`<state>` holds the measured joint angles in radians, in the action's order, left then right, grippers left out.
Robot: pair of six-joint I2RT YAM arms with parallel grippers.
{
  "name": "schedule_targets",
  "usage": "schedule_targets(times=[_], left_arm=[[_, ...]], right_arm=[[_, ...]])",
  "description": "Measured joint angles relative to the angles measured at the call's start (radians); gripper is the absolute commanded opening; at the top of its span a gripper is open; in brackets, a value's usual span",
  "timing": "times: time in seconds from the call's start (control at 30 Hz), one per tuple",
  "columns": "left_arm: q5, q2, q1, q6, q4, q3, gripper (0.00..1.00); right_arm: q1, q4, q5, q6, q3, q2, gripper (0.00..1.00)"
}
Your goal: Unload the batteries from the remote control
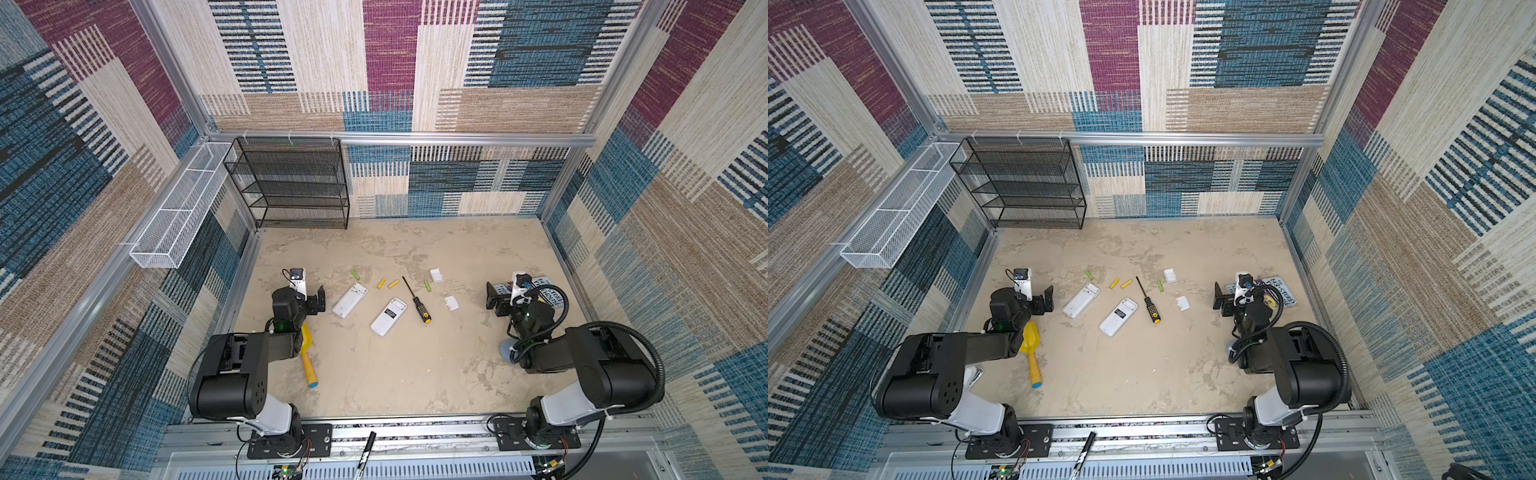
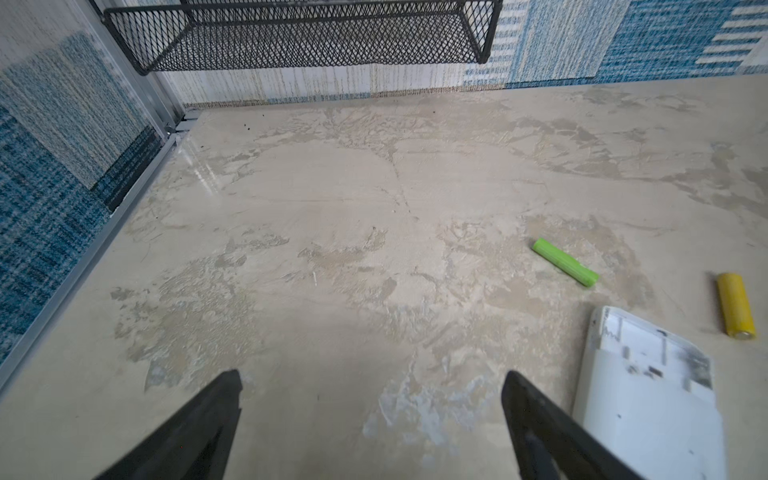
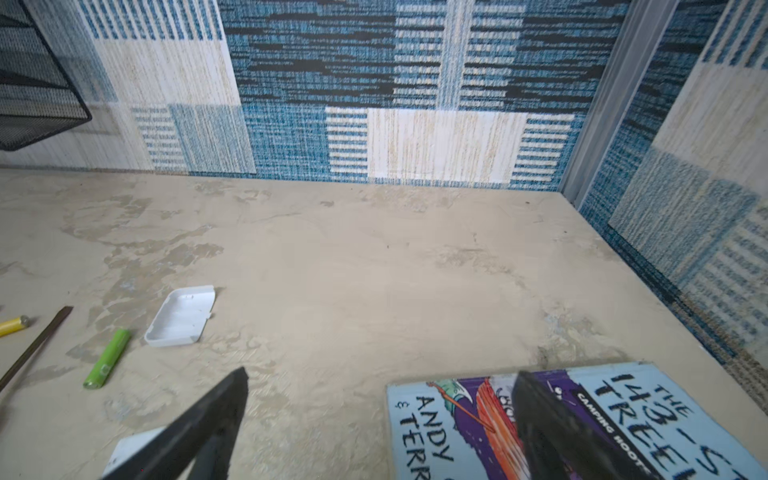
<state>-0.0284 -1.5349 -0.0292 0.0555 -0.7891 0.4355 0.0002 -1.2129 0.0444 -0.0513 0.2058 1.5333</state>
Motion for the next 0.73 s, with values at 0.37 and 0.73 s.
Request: schedule_targets(times=[0.37,0.73], left_arm=[[0.0,-0.008,-0.001,0.0,0.011,0.008,0.99],[0.0,-0.008,0.0,0.0,0.011,0.008,0.99]], right_arm=[[0.0,-0.023,-0.048,0.02,0.001,0.002,1.0],[0.0,-0.023,-0.051,0.021,0.003,0.002,1.0]])
